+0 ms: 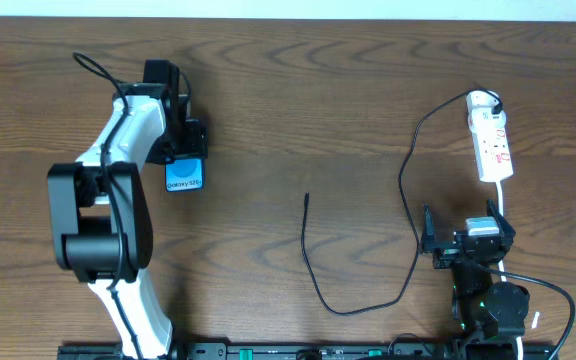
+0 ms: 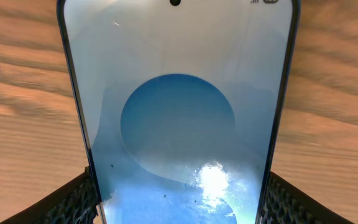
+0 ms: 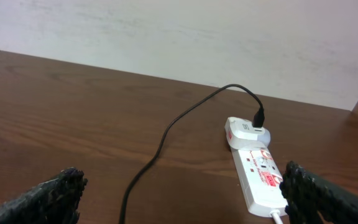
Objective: Plug charger to phone and switch on socket
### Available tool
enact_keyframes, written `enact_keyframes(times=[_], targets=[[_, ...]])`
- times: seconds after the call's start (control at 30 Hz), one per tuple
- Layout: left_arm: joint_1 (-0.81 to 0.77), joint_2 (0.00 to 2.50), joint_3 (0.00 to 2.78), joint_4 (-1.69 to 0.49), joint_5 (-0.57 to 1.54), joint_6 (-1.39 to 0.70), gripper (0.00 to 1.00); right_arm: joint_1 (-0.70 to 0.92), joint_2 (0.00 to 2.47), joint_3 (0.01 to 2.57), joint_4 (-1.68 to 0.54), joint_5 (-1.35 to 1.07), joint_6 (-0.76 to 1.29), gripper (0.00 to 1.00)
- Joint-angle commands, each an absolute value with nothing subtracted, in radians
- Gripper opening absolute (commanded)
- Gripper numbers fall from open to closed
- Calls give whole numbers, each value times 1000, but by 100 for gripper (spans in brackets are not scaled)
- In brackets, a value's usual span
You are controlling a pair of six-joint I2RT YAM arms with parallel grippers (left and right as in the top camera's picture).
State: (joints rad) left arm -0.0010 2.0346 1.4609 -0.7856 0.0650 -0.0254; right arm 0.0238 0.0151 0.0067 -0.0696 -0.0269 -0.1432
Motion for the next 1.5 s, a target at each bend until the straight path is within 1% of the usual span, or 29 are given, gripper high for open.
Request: enact_keyframes(times=[0.0, 0.13, 0.37, 0.57, 0.73, 1.0, 1.17, 1.47], targets=[[1, 1965, 1461, -791, 76, -21, 7, 20, 11, 5, -73, -29, -154, 99], [1, 1951, 1461, -791, 174, -25, 7, 20, 11, 5, -73, -29, -154, 99], [1, 1950, 1461, -780, 553, -49, 8, 20, 11, 5, -73, -29, -154, 99], [1, 1950, 1461, -779, 783, -216, 8, 20, 11, 5, -73, -29, -154, 99], [1, 1950, 1461, -778, 957, -310, 8, 20, 11, 5, -73, -29, -154, 99], [1, 1950, 1461, -779, 1313, -455, 7, 20, 11, 5, -73, -29, -154, 99], [1, 1950, 1461, -780, 1403, -566, 8, 20, 11, 5, -73, -29, -154, 99], [1, 1950, 1461, -783, 1407, -811, 7, 20, 11, 5, -73, -29, -154, 99]])
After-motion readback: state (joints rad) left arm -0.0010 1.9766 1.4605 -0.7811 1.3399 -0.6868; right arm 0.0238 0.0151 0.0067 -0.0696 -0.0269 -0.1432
